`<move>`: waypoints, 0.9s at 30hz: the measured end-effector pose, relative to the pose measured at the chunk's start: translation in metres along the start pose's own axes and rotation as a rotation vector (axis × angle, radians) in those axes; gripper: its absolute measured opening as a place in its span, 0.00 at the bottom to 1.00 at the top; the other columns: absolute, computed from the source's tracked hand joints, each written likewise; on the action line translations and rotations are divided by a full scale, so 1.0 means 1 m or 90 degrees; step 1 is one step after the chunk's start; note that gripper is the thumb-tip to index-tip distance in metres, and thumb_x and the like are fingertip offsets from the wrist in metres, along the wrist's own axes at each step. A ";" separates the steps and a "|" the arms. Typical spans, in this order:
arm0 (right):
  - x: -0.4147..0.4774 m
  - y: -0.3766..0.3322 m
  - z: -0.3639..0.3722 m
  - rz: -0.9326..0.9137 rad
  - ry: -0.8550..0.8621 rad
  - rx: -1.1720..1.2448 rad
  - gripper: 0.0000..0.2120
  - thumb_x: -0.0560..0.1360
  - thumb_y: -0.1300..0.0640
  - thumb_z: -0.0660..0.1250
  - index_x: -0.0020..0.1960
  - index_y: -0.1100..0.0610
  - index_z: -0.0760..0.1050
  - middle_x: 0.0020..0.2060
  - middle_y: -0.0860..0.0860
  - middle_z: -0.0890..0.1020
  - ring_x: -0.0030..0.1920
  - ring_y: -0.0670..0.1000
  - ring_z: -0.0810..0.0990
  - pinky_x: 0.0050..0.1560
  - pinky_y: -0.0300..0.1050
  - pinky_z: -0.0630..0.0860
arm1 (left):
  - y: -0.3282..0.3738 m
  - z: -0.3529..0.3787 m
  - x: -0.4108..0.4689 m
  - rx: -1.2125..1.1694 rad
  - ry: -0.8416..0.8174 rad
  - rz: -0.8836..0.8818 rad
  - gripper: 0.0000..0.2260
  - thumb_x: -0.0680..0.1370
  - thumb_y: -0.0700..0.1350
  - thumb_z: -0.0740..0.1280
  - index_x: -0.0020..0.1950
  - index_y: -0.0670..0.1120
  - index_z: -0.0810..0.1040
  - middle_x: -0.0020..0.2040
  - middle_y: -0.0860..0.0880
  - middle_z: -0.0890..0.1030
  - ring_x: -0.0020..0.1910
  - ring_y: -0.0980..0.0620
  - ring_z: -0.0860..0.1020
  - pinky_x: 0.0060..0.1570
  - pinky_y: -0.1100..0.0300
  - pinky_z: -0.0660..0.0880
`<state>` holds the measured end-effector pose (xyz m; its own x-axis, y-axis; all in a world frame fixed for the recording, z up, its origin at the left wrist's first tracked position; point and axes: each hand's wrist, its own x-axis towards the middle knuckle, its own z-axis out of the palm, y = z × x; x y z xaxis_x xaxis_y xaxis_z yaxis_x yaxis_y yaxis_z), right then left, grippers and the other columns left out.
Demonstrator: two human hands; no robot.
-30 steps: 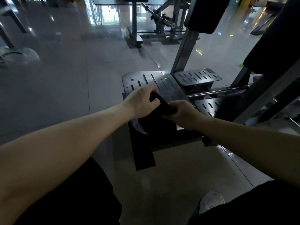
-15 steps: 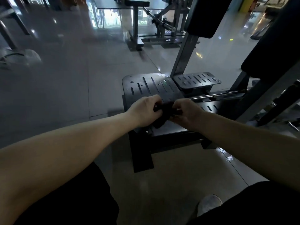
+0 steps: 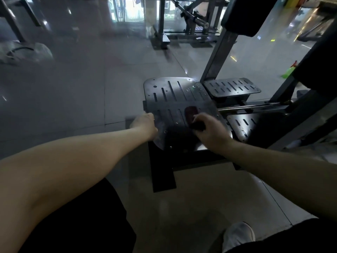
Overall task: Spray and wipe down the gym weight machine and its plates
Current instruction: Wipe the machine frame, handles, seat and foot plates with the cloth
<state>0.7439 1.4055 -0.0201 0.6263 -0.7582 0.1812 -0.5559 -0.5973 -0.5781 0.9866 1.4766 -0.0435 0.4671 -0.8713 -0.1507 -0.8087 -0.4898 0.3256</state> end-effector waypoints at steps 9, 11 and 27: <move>-0.030 0.014 0.052 -0.282 -0.235 -0.207 0.31 0.79 0.36 0.58 0.78 0.48 0.64 0.81 0.49 0.62 0.81 0.53 0.57 0.78 0.57 0.57 | -0.022 0.018 0.014 -0.344 0.013 -0.121 0.16 0.73 0.39 0.76 0.59 0.45 0.79 0.53 0.46 0.81 0.52 0.46 0.82 0.57 0.52 0.80; -0.026 0.011 0.058 -0.290 -0.236 -0.256 0.35 0.79 0.33 0.54 0.82 0.47 0.58 0.81 0.49 0.60 0.81 0.54 0.55 0.77 0.55 0.55 | -0.028 0.021 0.012 -0.462 0.009 -0.157 0.11 0.74 0.35 0.75 0.54 0.44 0.80 0.52 0.43 0.82 0.48 0.44 0.83 0.53 0.49 0.83; 0.154 -0.011 0.120 -0.147 -0.240 -0.228 0.27 0.84 0.43 0.54 0.82 0.43 0.56 0.83 0.48 0.52 0.82 0.50 0.46 0.80 0.53 0.44 | -0.027 0.026 -0.021 -0.651 0.005 -0.289 0.06 0.76 0.33 0.74 0.45 0.43 0.81 0.44 0.42 0.84 0.39 0.50 0.82 0.37 0.61 0.80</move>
<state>0.9123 1.3267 -0.0808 0.8687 -0.4911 -0.0645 -0.4913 -0.8375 -0.2392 0.9893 1.5070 -0.0732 0.6498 -0.6158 -0.4456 0.1098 -0.5041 0.8566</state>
